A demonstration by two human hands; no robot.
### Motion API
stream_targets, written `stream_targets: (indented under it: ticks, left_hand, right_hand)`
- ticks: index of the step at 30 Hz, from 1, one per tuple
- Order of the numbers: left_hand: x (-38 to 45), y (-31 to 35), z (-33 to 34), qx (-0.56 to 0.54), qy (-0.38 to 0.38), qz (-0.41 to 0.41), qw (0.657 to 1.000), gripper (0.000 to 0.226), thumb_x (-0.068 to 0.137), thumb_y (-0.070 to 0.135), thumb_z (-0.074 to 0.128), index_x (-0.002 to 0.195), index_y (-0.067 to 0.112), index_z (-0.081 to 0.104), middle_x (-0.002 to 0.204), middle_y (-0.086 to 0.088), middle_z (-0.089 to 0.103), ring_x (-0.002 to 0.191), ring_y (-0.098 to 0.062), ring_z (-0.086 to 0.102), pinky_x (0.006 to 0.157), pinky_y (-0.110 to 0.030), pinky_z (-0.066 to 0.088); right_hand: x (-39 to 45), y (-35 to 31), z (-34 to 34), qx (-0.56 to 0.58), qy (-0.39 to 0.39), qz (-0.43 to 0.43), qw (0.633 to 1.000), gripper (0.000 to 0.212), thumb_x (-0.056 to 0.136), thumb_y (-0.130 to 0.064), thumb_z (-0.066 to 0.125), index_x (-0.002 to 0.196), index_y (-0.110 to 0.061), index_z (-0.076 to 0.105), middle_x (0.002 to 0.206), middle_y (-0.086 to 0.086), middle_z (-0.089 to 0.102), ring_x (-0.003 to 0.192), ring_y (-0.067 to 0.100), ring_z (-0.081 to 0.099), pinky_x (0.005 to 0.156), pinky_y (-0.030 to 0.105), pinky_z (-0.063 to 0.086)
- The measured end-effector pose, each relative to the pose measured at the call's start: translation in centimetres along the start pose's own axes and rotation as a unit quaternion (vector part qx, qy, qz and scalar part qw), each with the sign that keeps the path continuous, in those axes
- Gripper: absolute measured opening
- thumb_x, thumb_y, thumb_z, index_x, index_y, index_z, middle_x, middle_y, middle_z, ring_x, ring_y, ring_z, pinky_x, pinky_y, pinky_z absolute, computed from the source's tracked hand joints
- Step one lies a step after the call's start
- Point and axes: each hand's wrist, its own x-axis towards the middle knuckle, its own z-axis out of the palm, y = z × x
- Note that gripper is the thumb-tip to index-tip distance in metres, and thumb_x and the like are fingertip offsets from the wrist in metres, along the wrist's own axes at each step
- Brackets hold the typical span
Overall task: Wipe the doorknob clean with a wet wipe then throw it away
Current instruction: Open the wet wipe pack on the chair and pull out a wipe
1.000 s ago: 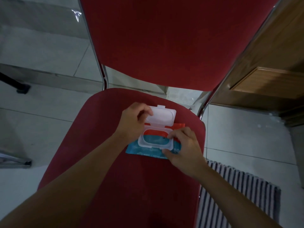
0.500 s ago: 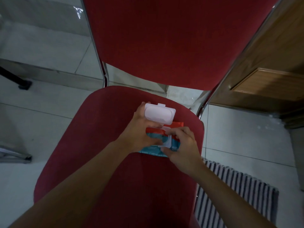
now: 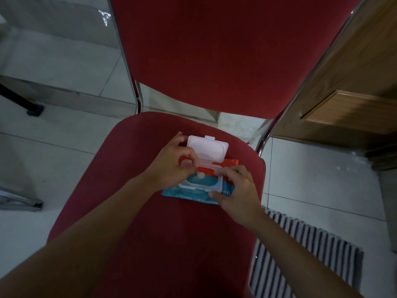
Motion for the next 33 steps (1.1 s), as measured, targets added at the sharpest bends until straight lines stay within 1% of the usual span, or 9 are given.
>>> stream_targets:
  ticks: [3,8,11,14,17,21,25,29,33]
  left_hand:
    - [-0.1,-0.6,-0.6,-0.008,0.009,-0.022,1.0,0.015,0.072,0.0,0.068,0.07,0.015,0.067,0.131,-0.005,0.047,0.139,-0.013,0.021,0.113,-0.021,0.007]
    - [-0.5,-2.0,-0.8,-0.006,-0.02,-0.067,0.998,0.022,0.084,0.002,0.052,0.078,0.007,0.072,0.145,-0.002,0.039,0.144,-0.016,0.005,0.108,-0.02,0.006]
    - [-0.8,-1.9,-0.5,0.028,-0.023,-0.046,0.998,0.013,0.082,0.024,0.064,0.079,0.013,0.07,0.145,0.003,0.037,0.144,-0.013,0.003,0.113,-0.028,0.011]
    - [-1.2,-2.2,-0.6,0.055,-0.039,0.008,0.998,0.027,0.073,0.03,0.072,0.093,0.017,0.06,0.137,0.001,0.042,0.143,-0.016,0.011,0.115,-0.047,0.021]
    - [-1.4,-2.6,-0.7,0.051,-0.047,0.033,0.997,0.042,0.077,0.022,0.068,0.117,0.019,0.056,0.137,0.0,0.039,0.143,-0.018,0.01,0.115,-0.052,0.021]
    - [-1.3,-2.9,-0.9,0.061,-0.078,0.024,0.995,0.053,0.079,0.017,0.068,0.129,0.021,0.05,0.146,0.001,0.029,0.144,-0.018,0.001,0.115,-0.055,0.017]
    - [-1.0,-3.1,-1.0,0.06,-0.093,0.016,0.994,0.057,0.077,0.017,0.07,0.129,0.023,0.049,0.147,0.002,0.029,0.144,-0.019,0.003,0.116,-0.055,0.015]
    - [-1.0,-2.8,-1.0,0.063,-0.095,0.01,0.993,0.057,0.077,0.018,0.069,0.13,0.022,0.048,0.147,0.002,0.029,0.144,-0.019,0.004,0.116,-0.052,0.016]
    - [-1.1,-2.6,-1.1,0.061,-0.091,0.013,0.994,0.058,0.077,0.017,0.07,0.13,0.021,0.048,0.147,0.0,0.03,0.144,-0.019,0.004,0.117,-0.047,0.016]
  right_hand:
    - [0.0,-0.1,0.0,-0.006,0.001,0.0,1.0,0.044,0.062,-0.017,0.079,0.103,-0.022,0.063,0.104,-0.006,0.044,0.102,0.014,0.041,0.094,0.043,0.042]
    - [0.0,-0.2,0.1,-0.023,0.009,-0.004,1.0,0.043,0.061,-0.017,0.08,0.101,-0.021,0.064,0.102,-0.006,0.044,0.099,0.013,0.041,0.092,0.04,0.043]
    - [-0.1,-0.3,0.3,-0.046,0.016,-0.018,0.999,0.041,0.063,-0.028,0.074,0.102,-0.021,0.064,0.1,-0.007,0.044,0.097,0.01,0.037,0.086,0.034,0.038]
    - [0.1,-1.1,0.6,-0.103,0.044,-0.037,0.993,0.037,0.066,-0.035,0.057,0.098,-0.019,0.067,0.094,-0.005,0.046,0.094,0.012,0.039,0.079,0.03,0.027]
    - [0.9,-1.8,1.2,-0.151,0.06,-0.119,0.979,0.018,0.071,-0.02,0.06,0.086,-0.016,0.07,0.084,0.004,0.055,0.084,0.023,0.052,0.069,0.032,0.035]
    - [2.0,-2.3,1.2,-0.194,-0.011,-0.221,0.956,0.023,0.069,-0.001,0.069,0.086,-0.015,0.073,0.078,0.012,0.056,0.072,0.029,0.056,0.062,0.036,0.05]
    - [2.8,-3.1,0.8,-0.243,-0.064,-0.23,0.94,0.021,0.067,0.002,0.071,0.083,-0.011,0.072,0.083,0.014,0.056,0.07,0.031,0.059,0.053,0.035,0.052]
    - [3.7,-3.3,0.8,-0.208,-0.117,-0.194,0.952,0.012,0.083,-0.004,0.053,0.092,-0.005,0.062,0.1,0.014,0.051,0.083,0.032,0.057,0.068,0.04,0.05]
    - [4.0,-3.2,0.6,-0.06,-0.109,-0.108,0.986,0.009,0.082,0.0,0.053,0.084,-0.005,0.06,0.092,0.009,0.048,0.079,0.018,0.05,0.067,0.011,0.038]
